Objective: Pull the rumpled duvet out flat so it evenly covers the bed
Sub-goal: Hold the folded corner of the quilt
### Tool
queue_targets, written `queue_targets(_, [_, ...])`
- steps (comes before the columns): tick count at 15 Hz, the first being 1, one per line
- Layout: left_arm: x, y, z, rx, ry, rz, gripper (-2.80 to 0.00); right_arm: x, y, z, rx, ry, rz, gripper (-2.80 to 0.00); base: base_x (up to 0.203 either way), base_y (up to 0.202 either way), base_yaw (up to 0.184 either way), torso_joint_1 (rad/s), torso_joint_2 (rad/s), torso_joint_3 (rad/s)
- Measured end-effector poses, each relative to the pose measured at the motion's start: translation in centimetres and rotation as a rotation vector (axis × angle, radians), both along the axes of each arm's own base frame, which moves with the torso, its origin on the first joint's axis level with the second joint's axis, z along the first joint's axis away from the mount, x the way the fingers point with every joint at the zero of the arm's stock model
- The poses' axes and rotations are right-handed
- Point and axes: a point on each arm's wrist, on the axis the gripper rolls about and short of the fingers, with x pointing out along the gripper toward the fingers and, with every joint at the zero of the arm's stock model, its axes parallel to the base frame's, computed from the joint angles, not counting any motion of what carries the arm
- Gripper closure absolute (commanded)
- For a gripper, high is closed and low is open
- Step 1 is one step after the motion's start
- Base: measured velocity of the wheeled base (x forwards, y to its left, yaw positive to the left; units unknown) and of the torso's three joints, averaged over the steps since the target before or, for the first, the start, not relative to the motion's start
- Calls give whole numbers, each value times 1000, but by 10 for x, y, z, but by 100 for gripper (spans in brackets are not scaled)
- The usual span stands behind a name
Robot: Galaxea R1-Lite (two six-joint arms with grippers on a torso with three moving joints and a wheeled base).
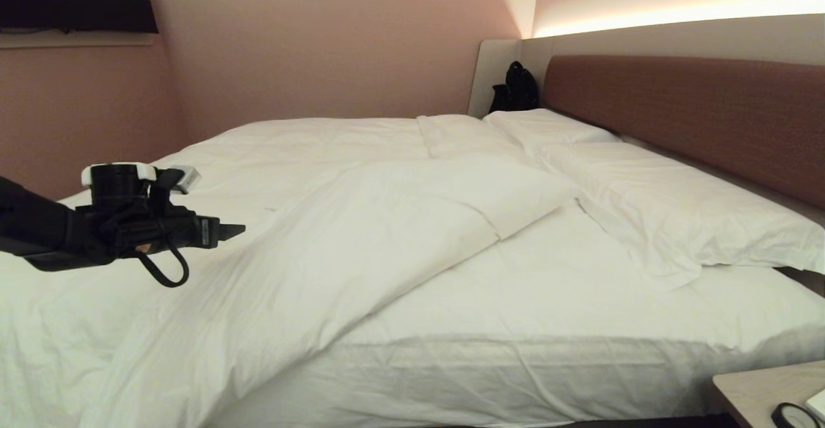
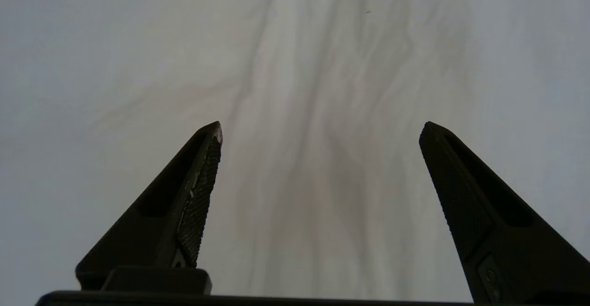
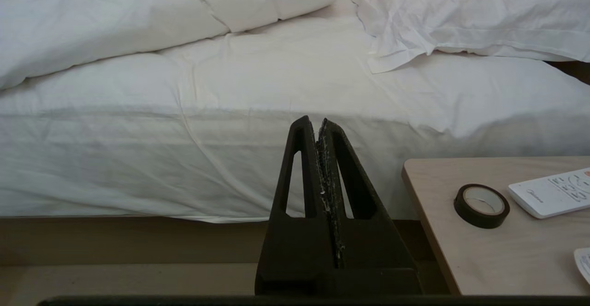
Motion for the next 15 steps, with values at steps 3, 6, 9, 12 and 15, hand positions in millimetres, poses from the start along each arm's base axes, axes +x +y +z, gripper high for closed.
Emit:
queue_targets(3, [-1, 21, -10, 35, 7, -2, -280, 0, 0, 0, 0, 0, 0, 0, 0, 0, 0, 0, 0, 0])
queue_targets(6, [1, 24, -28, 90, 34, -42, -280, 0, 0, 0, 0, 0, 0, 0, 0, 0, 0, 0, 0, 0])
queue_targets(9, [0, 29, -38, 73, 47, -90, -280, 0, 0, 0, -1, 0, 0, 0, 0, 0, 0, 0, 0, 0])
queue_targets(12, [3, 33, -46, 78, 55, -81, -280, 0, 0, 0, -1, 0, 0, 0, 0, 0, 0, 0, 0, 0])
queue_targets(15, [5, 42, -50, 91, 57, -64, -280, 0, 0, 0, 0, 0, 0, 0, 0, 0, 0, 0, 0, 0])
